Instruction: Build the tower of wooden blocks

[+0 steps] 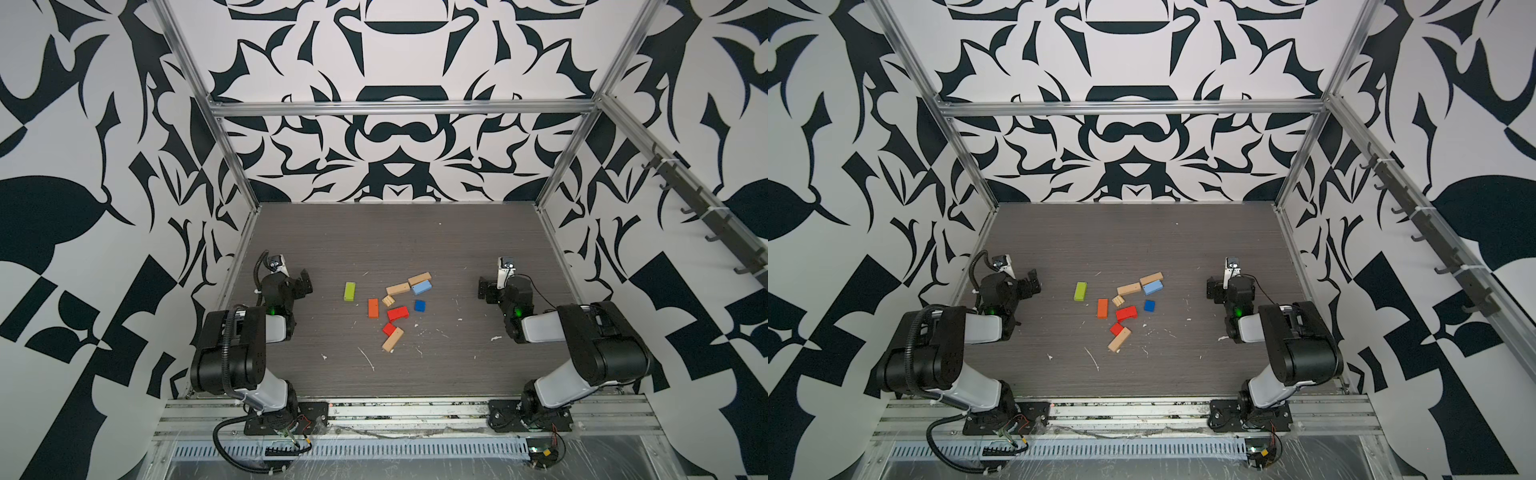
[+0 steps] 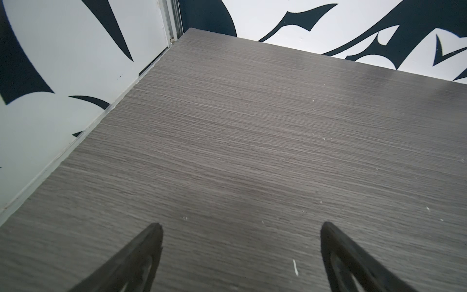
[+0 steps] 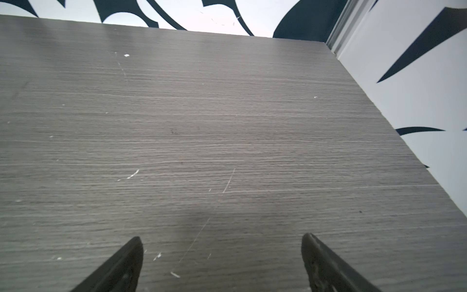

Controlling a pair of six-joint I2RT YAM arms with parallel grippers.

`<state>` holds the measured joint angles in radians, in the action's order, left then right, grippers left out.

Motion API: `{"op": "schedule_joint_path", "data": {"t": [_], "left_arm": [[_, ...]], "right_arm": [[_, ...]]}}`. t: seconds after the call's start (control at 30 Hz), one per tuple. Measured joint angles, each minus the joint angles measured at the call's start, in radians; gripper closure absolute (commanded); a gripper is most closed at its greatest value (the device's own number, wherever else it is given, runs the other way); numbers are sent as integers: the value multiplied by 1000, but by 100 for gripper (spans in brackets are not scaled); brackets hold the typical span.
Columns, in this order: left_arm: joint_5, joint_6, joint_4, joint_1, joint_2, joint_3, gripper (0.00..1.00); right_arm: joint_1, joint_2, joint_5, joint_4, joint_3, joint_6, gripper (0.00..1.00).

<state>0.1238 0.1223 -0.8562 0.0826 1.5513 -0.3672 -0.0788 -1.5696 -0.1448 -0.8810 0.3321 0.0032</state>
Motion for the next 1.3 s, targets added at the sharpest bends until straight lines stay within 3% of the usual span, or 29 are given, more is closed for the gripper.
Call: {"op": "schedule_joint_path", "data": {"t": [0.7, 0.93, 1.1, 1.3], "left_arm": [[10, 0, 1, -8, 0, -1, 0], [71, 20, 228, -15, -79, -126, 0], [127, 90, 512, -27, -137, -324, 0], [98, 242, 840, -34, -196, -496, 0]], "right_arm": [[-8, 14, -44, 35, 9, 14, 0], [-15, 111, -105, 501, 317, 79, 0], [-31, 76, -106, 800, 558, 177, 0], [-90, -43, -107, 1163, 791, 312, 0]]}}
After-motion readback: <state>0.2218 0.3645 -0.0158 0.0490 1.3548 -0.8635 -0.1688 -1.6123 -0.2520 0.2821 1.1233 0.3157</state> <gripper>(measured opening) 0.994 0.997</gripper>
